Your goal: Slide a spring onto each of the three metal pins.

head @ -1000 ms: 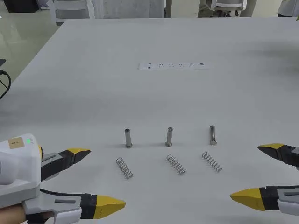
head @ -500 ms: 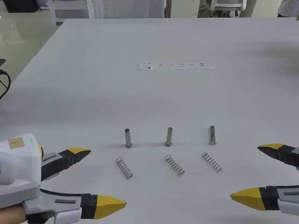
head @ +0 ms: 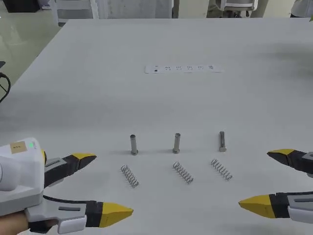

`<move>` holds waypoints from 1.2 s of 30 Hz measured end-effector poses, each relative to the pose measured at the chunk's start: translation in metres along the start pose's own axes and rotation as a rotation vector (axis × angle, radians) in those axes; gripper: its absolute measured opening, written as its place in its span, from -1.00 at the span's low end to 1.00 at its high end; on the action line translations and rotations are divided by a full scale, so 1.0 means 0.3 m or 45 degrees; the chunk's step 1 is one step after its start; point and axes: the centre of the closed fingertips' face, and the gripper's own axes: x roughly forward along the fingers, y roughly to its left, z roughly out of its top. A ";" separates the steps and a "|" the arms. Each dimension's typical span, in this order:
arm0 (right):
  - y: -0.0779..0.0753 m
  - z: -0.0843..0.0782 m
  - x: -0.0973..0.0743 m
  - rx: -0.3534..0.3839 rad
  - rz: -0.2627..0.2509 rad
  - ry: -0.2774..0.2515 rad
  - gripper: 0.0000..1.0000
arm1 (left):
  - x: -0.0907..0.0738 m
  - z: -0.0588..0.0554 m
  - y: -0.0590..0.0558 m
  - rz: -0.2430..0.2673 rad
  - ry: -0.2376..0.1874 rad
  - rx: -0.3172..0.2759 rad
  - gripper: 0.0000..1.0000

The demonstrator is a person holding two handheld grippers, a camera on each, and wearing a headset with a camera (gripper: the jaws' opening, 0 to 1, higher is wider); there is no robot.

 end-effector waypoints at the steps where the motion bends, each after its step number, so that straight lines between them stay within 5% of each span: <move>1: 0.000 0.004 0.002 0.000 0.002 0.000 0.77 | 0.001 0.002 0.001 0.000 0.001 0.001 0.82; 36: -0.030 0.103 0.055 -0.063 0.007 -0.016 0.74 | 0.019 0.032 -0.015 -0.021 -0.013 0.027 0.81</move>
